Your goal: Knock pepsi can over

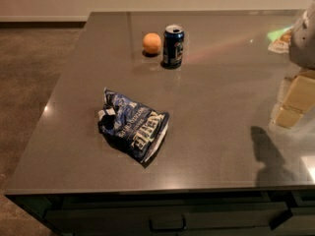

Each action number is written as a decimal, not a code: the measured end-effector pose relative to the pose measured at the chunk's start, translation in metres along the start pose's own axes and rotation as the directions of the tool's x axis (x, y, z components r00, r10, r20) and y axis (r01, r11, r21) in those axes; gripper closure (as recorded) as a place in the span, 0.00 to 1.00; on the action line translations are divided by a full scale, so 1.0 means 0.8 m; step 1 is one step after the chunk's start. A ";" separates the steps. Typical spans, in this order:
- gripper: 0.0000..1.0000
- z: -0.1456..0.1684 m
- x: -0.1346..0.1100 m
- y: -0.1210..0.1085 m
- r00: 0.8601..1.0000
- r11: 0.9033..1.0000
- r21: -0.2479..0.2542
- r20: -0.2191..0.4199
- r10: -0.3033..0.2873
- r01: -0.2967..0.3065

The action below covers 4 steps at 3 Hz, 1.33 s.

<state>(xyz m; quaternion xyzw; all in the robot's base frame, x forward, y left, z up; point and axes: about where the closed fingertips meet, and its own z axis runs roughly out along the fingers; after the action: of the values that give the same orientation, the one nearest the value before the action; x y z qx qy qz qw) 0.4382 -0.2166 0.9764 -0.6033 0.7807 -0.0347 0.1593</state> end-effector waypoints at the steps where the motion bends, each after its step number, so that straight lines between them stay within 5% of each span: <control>1: 0.00 0.000 0.000 0.000 1.000 1.000 0.000 0.000 0.000 0.000; 3: 0.00 0.025 -0.031 -0.053 0.995 0.995 0.045 0.042 0.087 -0.089; 4: 0.00 0.050 -0.055 -0.095 0.984 0.983 0.081 0.082 0.158 -0.165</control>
Offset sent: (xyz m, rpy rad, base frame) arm 0.0447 0.0102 -0.0022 0.0426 -0.0275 -0.0935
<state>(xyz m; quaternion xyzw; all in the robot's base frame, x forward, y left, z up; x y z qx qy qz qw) 0.5305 -0.1898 0.9664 -0.5313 0.8183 -0.0330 0.2169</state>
